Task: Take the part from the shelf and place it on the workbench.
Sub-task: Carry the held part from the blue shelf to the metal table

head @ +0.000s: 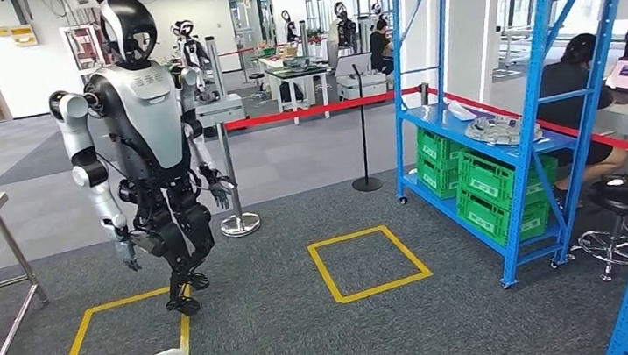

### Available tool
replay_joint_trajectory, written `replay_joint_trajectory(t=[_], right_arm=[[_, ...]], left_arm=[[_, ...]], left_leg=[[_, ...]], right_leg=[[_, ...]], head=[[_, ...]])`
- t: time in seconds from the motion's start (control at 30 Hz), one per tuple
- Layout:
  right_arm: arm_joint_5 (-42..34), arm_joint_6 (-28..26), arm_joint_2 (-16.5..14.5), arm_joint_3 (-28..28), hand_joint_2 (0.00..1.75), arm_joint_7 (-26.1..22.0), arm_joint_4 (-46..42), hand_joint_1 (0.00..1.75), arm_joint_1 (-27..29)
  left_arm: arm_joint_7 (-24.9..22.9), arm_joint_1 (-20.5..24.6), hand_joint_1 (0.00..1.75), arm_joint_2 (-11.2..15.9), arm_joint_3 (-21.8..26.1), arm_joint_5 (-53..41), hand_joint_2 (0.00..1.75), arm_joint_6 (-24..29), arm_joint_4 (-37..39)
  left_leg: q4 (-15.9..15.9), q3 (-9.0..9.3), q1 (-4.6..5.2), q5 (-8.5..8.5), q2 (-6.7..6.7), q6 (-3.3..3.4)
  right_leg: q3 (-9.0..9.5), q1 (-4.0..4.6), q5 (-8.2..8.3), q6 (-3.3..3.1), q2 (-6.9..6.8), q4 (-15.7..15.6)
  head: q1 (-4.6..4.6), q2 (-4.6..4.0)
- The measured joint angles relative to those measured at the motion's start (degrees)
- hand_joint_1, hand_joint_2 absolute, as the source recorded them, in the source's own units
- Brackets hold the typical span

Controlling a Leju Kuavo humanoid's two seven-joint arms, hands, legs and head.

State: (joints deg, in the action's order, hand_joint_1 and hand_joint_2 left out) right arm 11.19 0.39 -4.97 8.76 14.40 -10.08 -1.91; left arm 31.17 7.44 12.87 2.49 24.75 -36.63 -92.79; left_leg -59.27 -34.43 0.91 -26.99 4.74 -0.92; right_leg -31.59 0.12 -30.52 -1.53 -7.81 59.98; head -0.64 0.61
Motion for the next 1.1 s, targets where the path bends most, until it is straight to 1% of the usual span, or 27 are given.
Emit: replay_joint_trajectory(t=[0.03, 0.07, 0.1, 0.17, 0.2, 0.23, 0.27, 0.3, 0.33, 0.4, 0.47, 0.53, 0.57, 0.6, 0.63, 0.67, 0.7, 0.73, 0.77, 0.8, 0.83, 0.9, 0.93, 0.97, 1.0, 1.07, 1.1], right_arm=[[0.1, 0.1, 0.0, 0.0, 0.00, 0.0, 0.0, 0.00, 0.0], [0.2, 0.2, 0.1, 0.0, 0.00, 0.0, 0.0, 0.00, -0.1], [0.2, 0.4, 0.1, -0.1, 0.00, 0.0, 0.0, 0.00, -0.1], [0.3, 0.6, 0.3, -0.1, 0.00, -0.1, 0.0, 0.00, 0.0], [0.3, 0.6, 0.4, -0.1, 0.00, -0.1, 0.0, 0.00, 0.2], [0.3, 0.7, 0.5, -0.1, 0.00, -0.1, 0.0, 0.00, 0.4], [0.2, 0.7, 0.7, -0.1, 0.00, -0.1, 0.0, 0.00, 0.5], [0.2, 0.8, 0.8, -0.1, 0.00, -0.1, 0.0, 0.00, 0.6], [0.1, 0.8, 0.9, -0.1, 0.00, -0.1, 0.0, 0.00, 0.7], [-0.1, 0.8, 1.1, -0.1, 0.00, -0.1, 0.0, 0.00, 0.7], [-0.4, 0.9, 1.2, -0.1, 0.00, -0.3, 0.0, 0.00, 0.8], [-0.7, 0.8, 1.2, -0.1, 0.00, -0.2, 0.0, 0.00, 0.9], [-0.9, 0.8, 1.2, -0.1, 0.00, -0.1, 0.0, 0.00, 0.8], [-1.0, 0.8, 1.1, 0.0, 0.00, 0.0, 0.0, 0.00, 0.8], [-1.2, 0.8, 1.1, 0.0, 0.00, 0.0, 0.0, 0.00, 0.8], [-1.3, 0.7, 1.1, 0.1, 0.00, 0.0, 0.0, 0.00, 0.9], [-1.4, 0.7, 1.1, 0.1, 0.00, 0.0, 0.0, 0.00, 1.1], [-1.4, 0.6, 1.1, 0.1, 0.00, 0.0, 0.0, 0.00, 1.2], [-1.5, 0.6, 1.1, 0.2, 0.00, 0.0, 0.0, 0.00, 1.3], [-1.5, 0.5, 1.1, 0.2, 0.00, 0.0, 0.0, 0.00, 1.3], [-1.6, 0.5, 1.1, 0.2, 0.00, 0.0, 0.0, 0.00, 1.3], [-1.7, 0.5, 1.1, 0.2, 0.00, 0.0, 0.0, 0.00, 1.3], [-1.7, 0.5, 1.1, 0.2, 0.00, 0.0, 0.0, 0.00, 1.3], [-1.7, 0.5, 1.1, 0.2, 0.00, 0.0, 0.0, 0.00, 1.3], [-1.8, 0.5, 1.1, 0.2, 0.00, 0.0, 0.0, 0.00, 1.3], [-1.7, 0.5, 1.1, 0.2, 0.00, 0.0, 0.0, 0.00, 1.1], [-1.6, 0.5, 1.1, 0.2, 0.00, 0.0, 0.0, 0.00, 1.0]], left_arm=[[0.1, -0.7, 1.75, 0.0, 0.2, 0.0, 1.75, 0.1, -0.6], [0.2, -1.5, 1.75, 0.1, 0.4, 0.0, 1.75, 0.1, -1.1], [0.4, -2.1, 1.75, 0.1, 0.6, 0.0, 1.75, 0.1, -1.6], [0.7, -2.9, 1.75, 0.0, 0.8, 0.2, 1.75, 0.1, -2.2], [0.8, -3.3, 1.75, 0.0, 0.8, 0.2, 1.75, 0.0, -2.2], [0.9, -3.7, 1.75, -0.1, 0.8, 0.1, 1.75, 0.0, -2.2], [1.0, -4.2, 1.75, -0.2, 0.8, 0.0, 1.75, 0.0, -2.2], [1.2, -4.5, 1.75, -0.3, 0.8, -0.1, 1.75, 0.0, -2.2], [1.4, -4.8, 1.75, -0.4, 0.8, -0.2, 1.75, 0.0, -2.2], [1.8, -5.2, 1.75, -0.6, 0.8, -0.5, 1.75, -0.2, -2.2], [2.1, -5.3, 1.75, -0.9, 0.8, -0.9, 1.75, -0.4, -2.2], [2.3, -5.3, 1.75, -1.1, 0.8, -1.0, 1.75, -0.5, -2.1], [2.3, -5.3, 1.75, -1.1, 0.8, -1.0, 1.75, -0.5, -2.0], [2.4, -5.0, 1.75, -1.1, 0.8, -1.0, 1.75, -0.6, -1.8], [2.4, -4.7, 1.75, -1.2, 0.8, -1.0, 1.75, -0.6, -1.6], [2.4, -4.2, 1.75, -1.2, 0.7, -1.0, 1.75, -0.6, -1.4], [2.5, -3.8, 1.75, -1.3, 0.7, -1.0, 1.75, -0.6, -1.1], [2.6, -3.5, 1.75, -1.3, 0.7, -1.0, 1.75, -0.6, -0.9], [2.7, -3.4, 1.75, -1.3, 0.7, -0.9, 1.75, -0.6, -0.7], [2.9, -3.3, 1.75, -1.3, 0.8, -0.9, 1.75, -0.6, -0.6], [3.1, -3.2, 1.75, -1.3, 0.8, -0.8, 1.75, -0.6, -0.5], [3.3, -2.8, 1.75, -1.1, 1.0, -0.7, 1.75, -0.5, -0.7], [3.3, -2.6, 1.75, -1.0, 1.0, -0.7, 1.75, -0.5, -0.9], [3.3, -2.4, 1.75, -0.9, 1.1, -0.7, 1.75, -0.4, -1.0], [3.3, -2.3, 1.75, -0.9, 1.3, -0.7, 1.75, -0.2, -1.2], [3.2, -2.4, 1.75, -0.8, 1.9, -0.8, 1.75, 0.1, -1.8], [3.2, -2.5, 1.75, -0.8, 2.2, -0.9, 1.75, 0.2, -2.1]], left_leg=[[0.2, 0.04, -0.10, 0.09, -0.91, 0.29], [0.4, 0.19, -0.29, 0.24, -1.70, 0.59], [0.7, 0.44, -0.53, 0.42, -2.51, 0.96], [0.9, 0.65, -0.90, 0.70, -4.19, 1.54], [0.9, 0.56, -0.94, 0.74, -5.11, 1.70], [0.9, 0.49, -0.95, 0.75, -6.09, 1.75], [0.8, 0.46, -0.97, 0.74, -7.09, 1.75], [0.6, 0.44, -1.00, 0.71, -8.09, 1.70], [0.5, 0.45, -1.06, 0.65, -9.03, 1.59], [0.0, 0.30, -1.14, 0.45, -10.71, 1.07], [-0.2, -0.06, -1.13, 0.48, -12.10, 0.25], [0.1, -0.44, -1.23, 0.83, -13.35, -0.61], [0.0, -0.63, -1.23, 0.80, -13.00, -0.92], [-0.8, -1.14, -1.15, 0.27, -11.71, -1.19], [-2.7, -2.12, -1.06, -0.89, -9.83, -1.40], [-5.7, -3.50, -1.02, -2.59, -7.60, -1.55], [-9.6, -5.29, -1.07, -4.47, -6.13, -1.73], [-13.1, -6.89, -1.18, -5.87, -5.44, -1.88], [-15.2, -7.82, -1.27, -6.39, -5.15, -1.97], [-15.3, -7.71, -1.32, -5.84, -4.97, -2.01], [-13.0, -6.40, -1.34, -4.31, -4.67, -1.99], [-5.0, -2.01, -1.03, -1.00, -2.45, -1.60], [-1.9, -0.34, -0.81, -0.08, -1.44, -1.21], [-0.2, 0.51, -0.56, 0.20, -0.81, -0.82], [0.1, 0.57, -0.35, 0.04, -0.97, -0.44], [0.4, 0.55, -0.55, 0.32, -2.53, 0.22], [0.6, 0.62, -0.75, 0.47, -3.23, 0.57]], right_leg=[[0.18, -0.01, -0.19, 0.32, -0.66, -0.1], [0.30, -0.09, -0.60, 0.67, -0.16, 0.2], [0.03, -0.21, -1.46, 0.97, 1.26, 1.2], [-2.44, -0.52, -4.54, 1.40, 5.55, 7.0], [-4.43, -0.59, -6.21, 1.48, 6.84, 10.9], [-6.25, -0.61, -7.22, 1.56, 7.42, 14.2], [-7.30, -0.61, -7.12, 1.60, 7.61, 15.8], [-7.28, -0.65, -5.84, 1.60, 7.74, 15.0], [-6.16, -0.73, -3.69, 1.59, 8.05, 12.0], [-2.87, -0.97, -0.07, 1.57, 10.26, 4.2], [-1.38, -1.01, 0.86, 1.31, 11.78, 0.6], [-1.27, -0.87, 0.98, 0.57, 10.85, 0.5], [-1.13, -0.88, 1.14, 0.13, 10.21, 0.3], [-0.99, -0.93, 1.31, -0.34, 9.52, 0.1], [-0.87, -0.97, 1.44, -0.71, 8.78, -0.2], [-0.86, -0.89, 1.47, -0.98, 7.99, -0.3], [-0.87, -0.78, 1.43, -1.15, 7.19, -0.3], [-0.88, -0.69, 1.37, -1.23, 6.35, -0.3], [-0.87, -0.65, 1.30, -1.28, 5.55, -0.3], [-0.82, -0.63, 1.22, -1.27, 4.76, -0.3], [-0.71, -0.63, 1.12, -1.21, 4.00, -0.3], [-0.33, -0.48, 0.80, -0.88, 2.57, -0.2], [-0.16, -0.34, 0.64, -0.63, 1.93, -0.2], [-0.01, -0.19, 0.51, -0.38, 1.33, -0.2], [0.12, -0.07, 0.42, -0.12, 0.71, -0.3], [0.40, -0.11, 0.16, 0.48, -0.13, -0.3], [0.27, -0.21, -0.37, 0.84, 0.72, 0.3]], head=[[0.03, 0.00], [0.04, 0.00], [0.07, 0.00], [0.25, 0.00], [0.35, 0.00], [0.43, 0.00], [0.46, 0.00], [0.49, 0.00], [0.52, 0.00], [0.57, 0.00], [0.56, 0.00], [0.52, 0.00], [0.50, 0.00], [0.40, 0.00], [0.29, 0.00], [0.20, 0.00], [0.10, 0.00], [0.10, 0.00], [0.09, 0.00], [0.08, 0.00], [0.07, 0.00], [0.04, 0.00], [0.05, 0.00], [0.08, 0.00], [0.10, 0.00], [0.16, 0.00], [0.18, 0.00]])
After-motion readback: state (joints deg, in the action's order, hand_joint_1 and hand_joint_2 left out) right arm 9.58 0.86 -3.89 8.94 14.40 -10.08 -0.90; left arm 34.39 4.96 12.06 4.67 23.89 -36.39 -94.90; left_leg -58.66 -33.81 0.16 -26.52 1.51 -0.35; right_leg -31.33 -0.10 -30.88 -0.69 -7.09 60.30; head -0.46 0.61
